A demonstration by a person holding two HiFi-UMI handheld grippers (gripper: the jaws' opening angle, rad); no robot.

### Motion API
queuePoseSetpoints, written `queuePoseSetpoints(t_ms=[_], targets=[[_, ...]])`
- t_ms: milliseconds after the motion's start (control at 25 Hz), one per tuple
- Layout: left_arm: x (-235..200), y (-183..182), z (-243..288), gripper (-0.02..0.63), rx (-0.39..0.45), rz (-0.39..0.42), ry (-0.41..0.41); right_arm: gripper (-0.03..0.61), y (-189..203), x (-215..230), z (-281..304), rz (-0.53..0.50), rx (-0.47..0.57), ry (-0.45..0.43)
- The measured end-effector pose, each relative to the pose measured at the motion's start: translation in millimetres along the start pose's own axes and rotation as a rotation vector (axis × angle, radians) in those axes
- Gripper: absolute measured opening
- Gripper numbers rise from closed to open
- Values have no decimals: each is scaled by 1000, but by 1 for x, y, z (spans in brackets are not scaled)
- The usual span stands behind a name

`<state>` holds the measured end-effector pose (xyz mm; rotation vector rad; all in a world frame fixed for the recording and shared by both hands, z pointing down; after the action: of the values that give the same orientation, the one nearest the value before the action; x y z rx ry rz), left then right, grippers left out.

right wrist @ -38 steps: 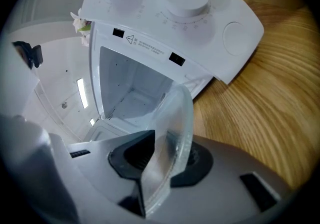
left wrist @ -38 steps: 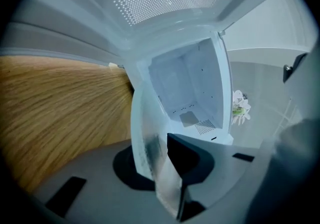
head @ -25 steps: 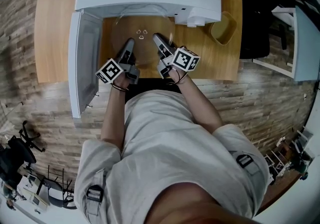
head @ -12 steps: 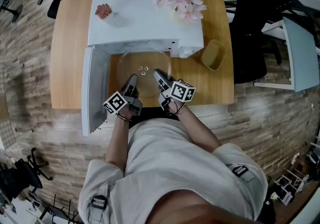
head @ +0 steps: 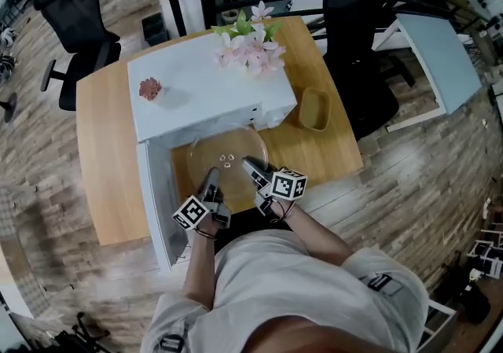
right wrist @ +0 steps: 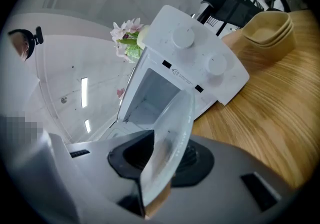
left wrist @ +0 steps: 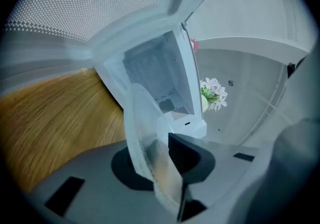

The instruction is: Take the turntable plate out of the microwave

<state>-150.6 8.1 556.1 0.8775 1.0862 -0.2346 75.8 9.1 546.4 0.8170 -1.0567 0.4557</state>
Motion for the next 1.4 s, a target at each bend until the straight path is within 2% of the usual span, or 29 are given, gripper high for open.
queuePoseSetpoints(t_ms=[240, 520, 720, 920, 1240, 1400], targets=[[7, 4, -3, 95, -66, -3, 63, 105, 9, -11, -24, -11, 75, 51], [16, 12, -7, 95, -78, 14, 96, 107, 13, -17, -42, -40, 99, 54], [32, 20, -8, 97, -5, 63, 92, 107, 2, -17, -54, -75, 89, -5], [53, 40, -11, 97, 63, 43, 54, 106, -13, -15, -65, -98, 20, -54], [89, 81, -21, 97, 141, 81, -56, 107, -29, -6, -101, -113, -65, -120], [109, 94, -21, 97, 198, 71, -47, 107, -39, -9, -113, -144, -93, -156]])
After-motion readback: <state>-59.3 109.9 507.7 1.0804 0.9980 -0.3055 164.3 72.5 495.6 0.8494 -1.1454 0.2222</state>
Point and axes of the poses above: the fingertips, and each gripper's own axes: z forward along the fingers, x to its right, y out of its underside, the point moved 9 cm from there along -z, backward along the fingers, and after that the axes turned 10 degrees about z, right-handed, at the moved point
